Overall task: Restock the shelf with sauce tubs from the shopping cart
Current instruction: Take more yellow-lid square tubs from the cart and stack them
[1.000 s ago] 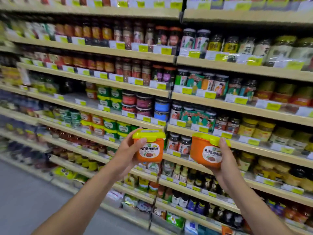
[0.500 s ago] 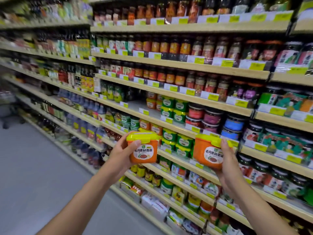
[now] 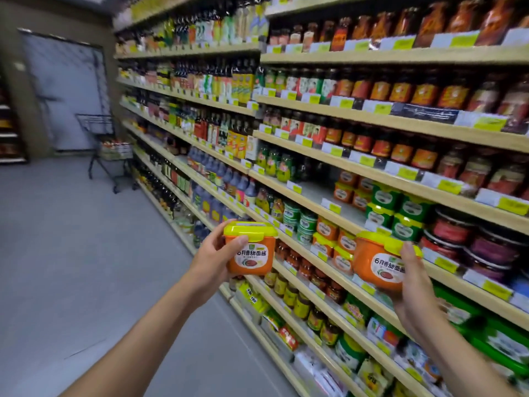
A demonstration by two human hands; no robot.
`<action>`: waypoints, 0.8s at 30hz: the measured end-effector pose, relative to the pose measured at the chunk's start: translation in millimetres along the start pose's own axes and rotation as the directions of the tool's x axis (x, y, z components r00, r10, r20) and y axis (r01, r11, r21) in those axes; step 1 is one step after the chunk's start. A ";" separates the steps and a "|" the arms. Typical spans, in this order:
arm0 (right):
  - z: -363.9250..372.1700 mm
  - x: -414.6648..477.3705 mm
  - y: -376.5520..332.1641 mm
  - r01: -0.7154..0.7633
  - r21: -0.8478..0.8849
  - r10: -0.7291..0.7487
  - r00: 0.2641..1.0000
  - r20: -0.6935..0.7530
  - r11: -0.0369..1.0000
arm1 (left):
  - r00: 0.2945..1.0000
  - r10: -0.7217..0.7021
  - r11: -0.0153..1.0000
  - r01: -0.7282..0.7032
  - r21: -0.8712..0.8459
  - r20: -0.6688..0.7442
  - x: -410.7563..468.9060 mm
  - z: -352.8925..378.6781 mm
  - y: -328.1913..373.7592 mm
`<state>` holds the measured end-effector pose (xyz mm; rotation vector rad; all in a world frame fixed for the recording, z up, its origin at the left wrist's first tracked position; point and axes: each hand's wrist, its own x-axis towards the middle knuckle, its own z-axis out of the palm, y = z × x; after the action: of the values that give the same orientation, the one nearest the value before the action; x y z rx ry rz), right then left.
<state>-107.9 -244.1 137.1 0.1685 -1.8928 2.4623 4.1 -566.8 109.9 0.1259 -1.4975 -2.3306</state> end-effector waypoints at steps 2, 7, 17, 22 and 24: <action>20.3 18.6 10.3 -0.007 0.007 0.007 1.000 0.015 1.000 | 0.999 0.021 0.999 -0.020 0.030 -0.026 6.2 -17.4 6.0; 73.1 65.6 44.4 -0.032 -0.017 0.033 0.996 0.078 0.999 | 0.993 0.051 0.997 -0.044 0.060 -0.109 30.3 -50.7 17.7; 167.2 175.3 83.4 -0.071 -0.098 0.088 0.979 0.182 0.993 | 0.984 0.073 0.986 -0.046 0.157 -0.165 137.1 -89.4 28.1; 200.0 233.2 90.7 -0.058 -0.102 0.080 0.971 0.227 0.993 | 0.981 0.070 0.985 -0.040 0.168 -0.180 199.0 -98.4 26.4; 209.1 254.4 96.7 -0.071 -0.124 0.099 0.966 0.239 0.990 | 0.980 0.066 0.987 -0.036 0.157 -0.187 220.8 -100.8 24.6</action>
<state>-355.5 -481.3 123.8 0.4140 -2.1742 2.4777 -167.8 -740.0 114.9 0.3382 -1.5611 -2.0956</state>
